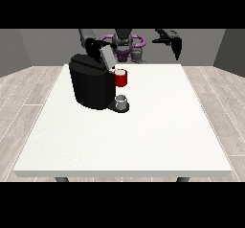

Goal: Insert the coffee pod into the coffee machine and close the lid

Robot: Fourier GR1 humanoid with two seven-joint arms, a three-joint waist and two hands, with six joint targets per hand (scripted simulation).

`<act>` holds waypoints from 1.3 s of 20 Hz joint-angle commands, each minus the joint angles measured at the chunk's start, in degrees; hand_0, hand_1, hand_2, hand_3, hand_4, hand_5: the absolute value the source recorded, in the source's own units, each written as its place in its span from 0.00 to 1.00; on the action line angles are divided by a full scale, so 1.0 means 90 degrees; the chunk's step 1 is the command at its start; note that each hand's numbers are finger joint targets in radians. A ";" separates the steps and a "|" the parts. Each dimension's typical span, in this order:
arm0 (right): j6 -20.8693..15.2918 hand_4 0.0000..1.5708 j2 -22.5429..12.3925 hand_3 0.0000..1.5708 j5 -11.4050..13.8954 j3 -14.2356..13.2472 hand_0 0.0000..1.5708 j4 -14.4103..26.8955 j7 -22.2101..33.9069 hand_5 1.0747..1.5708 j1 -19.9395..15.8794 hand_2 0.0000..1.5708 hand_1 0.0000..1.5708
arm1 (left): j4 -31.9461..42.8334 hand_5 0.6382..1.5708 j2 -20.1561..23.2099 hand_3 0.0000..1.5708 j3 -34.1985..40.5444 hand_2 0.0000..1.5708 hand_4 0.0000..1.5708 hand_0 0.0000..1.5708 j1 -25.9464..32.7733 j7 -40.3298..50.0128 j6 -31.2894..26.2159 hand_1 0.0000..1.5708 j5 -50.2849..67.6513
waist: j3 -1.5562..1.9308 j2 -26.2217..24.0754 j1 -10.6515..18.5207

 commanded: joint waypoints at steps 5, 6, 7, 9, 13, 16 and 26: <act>0.0049 0.00 -0.0021 0.00 0.0059 -0.0091 0.00 0.0471 0.0022 1.00 -0.0398 0.00 0.00 | -0.0083 1.00 0.0105 0.00 -0.0061 0.00 0.00 0.00 0.0135 0.0032 -0.0041 0.00 0.0160 | 0.0021 0.0077 0.0122; -0.0096 0.05 0.0100 0.00 0.0177 0.0027 0.00 0.0467 0.0180 1.00 -0.0434 0.00 0.00 | -0.0008 1.00 -0.0144 0.00 -0.0271 0.00 0.00 0.00 0.0170 -0.0101 0.0233 0.00 -0.0102 | 0.0021 0.0074 0.0059; 0.0095 0.12 -0.0019 0.00 0.0188 0.0061 0.00 0.0478 0.0232 1.00 -0.0451 0.00 0.00 | -0.0037 1.00 0.0319 0.00 0.0085 0.00 0.00 0.00 -0.0076 0.0132 -0.0069 0.00 0.0209 | 0.0021 0.0047 0.0068; 0.0069 0.10 0.0025 0.00 0.0161 0.0038 0.00 0.0335 0.0139 1.00 -0.0645 0.00 0.00 | 0.0245 1.00 0.0176 0.00 0.0063 0.00 0.00 0.00 0.0068 -0.0163 0.0041 0.00 0.0158 | 0.0020 0.0140 0.0008; -0.0068 0.04 0.0311 0.00 0.0492 0.0428 0.00 0.0356 0.0198 1.00 -0.0513 0.00 0.00 | 0.0149 1.00 0.0204 0.00 -0.0018 0.00 0.09 0.00 0.0104 -0.0048 0.0099 0.00 0.0094 | 0.0021 -0.0052 0.0045; -0.0125 0.08 0.0120 0.00 0.0651 0.0352 0.00 0.0472 0.0045 1.00 -0.0809 0.00 0.00 | 0.0158 1.00 0.0172 0.00 -0.0081 0.00 0.11 0.00 0.0225 -0.0442 0.0077 0.00 0.0034 | 0.0020 0.0174 0.0199; -0.0124 0.02 0.0473 0.00 0.0719 0.0399 0.00 0.0508 -0.0261 1.00 -0.0956 0.00 0.00 | 0.0171 1.00 0.0176 0.00 -0.0170 0.00 0.00 0.00 0.0067 -0.0267 0.0064 0.00 0.0189 | 0.0021 0.0011 0.0116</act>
